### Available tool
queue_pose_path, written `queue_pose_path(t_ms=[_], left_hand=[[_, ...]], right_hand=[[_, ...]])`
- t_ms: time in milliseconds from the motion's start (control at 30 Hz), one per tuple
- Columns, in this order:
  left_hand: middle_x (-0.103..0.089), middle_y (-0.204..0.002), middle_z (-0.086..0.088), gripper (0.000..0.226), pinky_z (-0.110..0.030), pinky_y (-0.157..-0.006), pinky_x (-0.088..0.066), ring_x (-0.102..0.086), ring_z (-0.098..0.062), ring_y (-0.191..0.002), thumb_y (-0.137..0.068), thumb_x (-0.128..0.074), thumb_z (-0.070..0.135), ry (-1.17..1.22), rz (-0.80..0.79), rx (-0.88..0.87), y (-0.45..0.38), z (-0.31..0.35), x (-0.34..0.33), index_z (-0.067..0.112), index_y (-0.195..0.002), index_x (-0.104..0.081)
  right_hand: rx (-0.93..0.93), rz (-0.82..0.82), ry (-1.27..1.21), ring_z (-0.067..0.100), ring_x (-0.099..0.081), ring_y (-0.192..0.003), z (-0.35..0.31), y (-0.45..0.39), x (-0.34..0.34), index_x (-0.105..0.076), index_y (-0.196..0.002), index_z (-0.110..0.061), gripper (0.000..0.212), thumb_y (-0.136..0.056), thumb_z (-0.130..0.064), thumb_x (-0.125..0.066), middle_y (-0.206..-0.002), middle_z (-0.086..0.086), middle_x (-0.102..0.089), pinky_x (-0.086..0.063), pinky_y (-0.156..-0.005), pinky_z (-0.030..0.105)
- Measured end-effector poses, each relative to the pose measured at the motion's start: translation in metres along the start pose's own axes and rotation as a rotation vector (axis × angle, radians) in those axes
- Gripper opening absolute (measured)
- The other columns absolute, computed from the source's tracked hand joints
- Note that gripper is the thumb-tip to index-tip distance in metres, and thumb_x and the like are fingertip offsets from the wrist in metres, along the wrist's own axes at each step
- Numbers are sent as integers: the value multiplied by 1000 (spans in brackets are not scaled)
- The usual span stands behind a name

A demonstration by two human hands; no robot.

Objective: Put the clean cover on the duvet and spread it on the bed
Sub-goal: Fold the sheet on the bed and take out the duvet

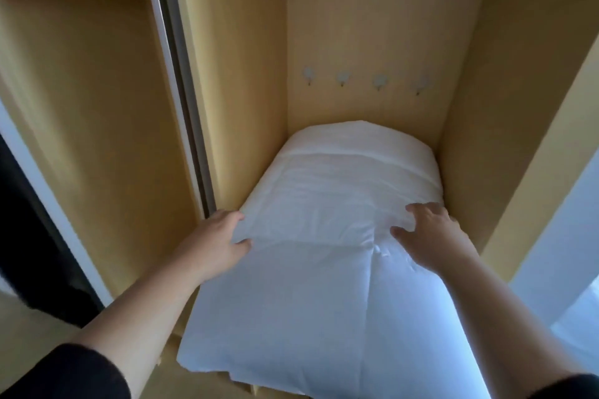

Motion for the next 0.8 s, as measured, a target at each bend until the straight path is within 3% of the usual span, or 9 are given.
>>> queue_pose_path(t_ms=[133, 267, 367, 500, 567, 700, 800], left_hand=[[-47, -149, 0, 65, -39, -95, -51, -56, -24, -124, -93, -56, 58, 142, 3, 24, -83, -12, -29, 25, -147, -43], [-36, -159, -9, 74, -41, -112, -39, -42, -30, -141, -96, -58, 51, 361, -48, 42, -147, -25, -66, 14, -155, -33], [-40, -156, -15, 78, -37, -113, -33, -41, -31, -142, -94, -57, 56, 411, -68, 75, -184, -41, -89, 7, -152, -38], [-41, -156, -13, 125, -40, -117, -33, -43, -30, -142, -62, -50, 92, 635, -158, 174, -216, -49, -118, 11, -155, -31], [-45, -153, -16, 140, -40, -115, -36, -46, -31, -139, -47, -52, 99, 639, -154, 191, -227, -47, -130, 8, -152, -34], [-56, -143, -17, 148, -40, -109, -42, -55, -31, -131, -34, -58, 102, 645, -142, 172, -240, -47, -147, 4, -144, -46], [-56, -142, -16, 142, -40, -108, -43, -56, -31, -128, -35, -66, 95, 705, -193, 224, -243, -55, -162, 6, -144, -45]], right_hand=[[-202, 28, -95, 39, -42, -135, 22, -32, -24, -31, -152, -27, 73, -92, -59, -56, -159, 7, -26, -42, -104, 47], [-426, 21, -327, 36, -44, -138, 44, -48, -51, -32, -154, -18, 84, -90, -68, -55, -156, 12, -39, -38, -111, 41], [-578, 34, -468, 34, -44, -140, 55, -56, -61, -28, -158, -15, 97, -86, -72, -58, -158, 10, -41, -35, -114, 38], [-651, 28, -520, 30, -46, -139, 58, -72, -74, -28, -158, -14, 105, -80, -73, -66, -157, 8, -43, -37, -115, 38], [-664, -14, -503, 29, -40, -144, 60, -79, -85, -21, -160, -14, 112, -78, -74, -68, -161, 8, -35, -34, -117, 38], [-649, -43, -583, 26, -39, -145, 69, -89, -108, -19, -161, -18, 121, -70, -75, -75, -162, 4, -35, -35, -119, 42], [-587, -61, -687, 22, -40, -144, 79, -94, -130, -20, -161, -22, 124, -65, -74, -78, -161, 1, -37, -34, -119, 41]])
Point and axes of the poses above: each hand's wrist, its own y-axis away from the middle knuckle, its own x-axis out of the back of the hand, z = x × y, the point moved 4 cm from there along -y, towards the middle knuckle
